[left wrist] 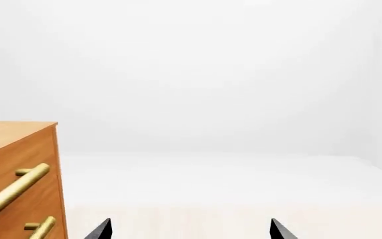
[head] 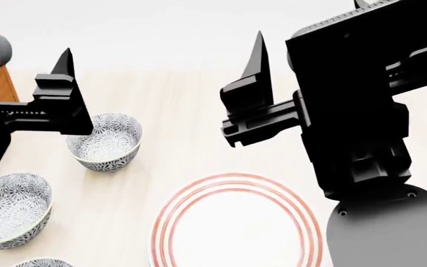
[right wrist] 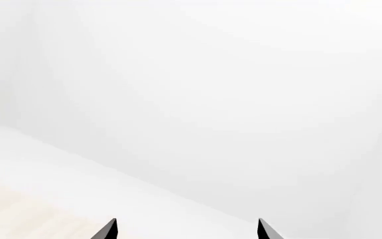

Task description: Put the bowl at the front on the plate.

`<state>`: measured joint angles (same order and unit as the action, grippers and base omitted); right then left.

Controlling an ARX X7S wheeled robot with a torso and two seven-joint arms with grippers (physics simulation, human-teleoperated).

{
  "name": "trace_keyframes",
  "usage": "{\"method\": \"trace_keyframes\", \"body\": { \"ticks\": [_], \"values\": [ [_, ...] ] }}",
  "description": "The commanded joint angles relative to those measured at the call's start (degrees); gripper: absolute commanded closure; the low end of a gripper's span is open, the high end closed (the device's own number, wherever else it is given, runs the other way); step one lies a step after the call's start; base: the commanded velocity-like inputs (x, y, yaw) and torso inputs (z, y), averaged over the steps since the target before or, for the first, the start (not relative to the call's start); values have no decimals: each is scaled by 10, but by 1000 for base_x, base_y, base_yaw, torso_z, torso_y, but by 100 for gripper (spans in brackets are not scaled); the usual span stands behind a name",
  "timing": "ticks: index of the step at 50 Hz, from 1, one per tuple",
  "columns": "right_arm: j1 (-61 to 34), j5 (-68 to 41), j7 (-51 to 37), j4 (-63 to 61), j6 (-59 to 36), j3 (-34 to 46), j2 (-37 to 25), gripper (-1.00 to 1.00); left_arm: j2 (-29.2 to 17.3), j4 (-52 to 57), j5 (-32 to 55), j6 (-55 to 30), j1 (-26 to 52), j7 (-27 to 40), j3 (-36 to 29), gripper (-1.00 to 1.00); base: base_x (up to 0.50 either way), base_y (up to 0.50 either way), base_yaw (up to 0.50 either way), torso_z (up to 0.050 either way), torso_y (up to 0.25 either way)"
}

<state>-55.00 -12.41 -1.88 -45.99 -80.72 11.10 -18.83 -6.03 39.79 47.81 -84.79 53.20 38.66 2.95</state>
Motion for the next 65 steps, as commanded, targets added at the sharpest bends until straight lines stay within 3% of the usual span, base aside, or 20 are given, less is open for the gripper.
{"method": "trace_keyframes", "body": {
  "ticks": [1, 7, 19, 24, 41, 59, 65],
  "values": [
    [4, -1, -2, -1, 6, -2, -3, -100, -21, -48, 149, -48, 29, 137, 7, -100, 0, 0, 0, 0, 0],
    [6, -2, -2, 4, 13, -2, -3, -100, -42, -95, 272, -48, 45, 248, -7, -100, 0, 0, 0, 0, 0],
    [12, -3, -4, -1, 15, -4, -6, -100, -68, -155, 409, -31, 50, 374, -38, -100, 0, 0, 0, 0, 0],
    [12, -3, -6, 0, 16, -1, -7, -100, -79, -201, 503, -17, 55, 458, -58, -100, 0, 0, 0, 0, 0],
    [13, -3, -11, -3, 14, 8, -13, -100, -123, -237, 587, 32, 34, 504, -131, -100, 0, 0, 0, 0, 0],
    [14, -5, -14, -4, 15, 9, -14, -100, -230, -232, 679, 186, 62, 510, -322, -100, 0, 0, 0, 0, 0],
    [16, -5, -16, -4, 21, 9, -16, -100, -248, -229, 683, 212, 68, 507, -354, -100, 0, 0, 0, 0, 0]
  ]
}}
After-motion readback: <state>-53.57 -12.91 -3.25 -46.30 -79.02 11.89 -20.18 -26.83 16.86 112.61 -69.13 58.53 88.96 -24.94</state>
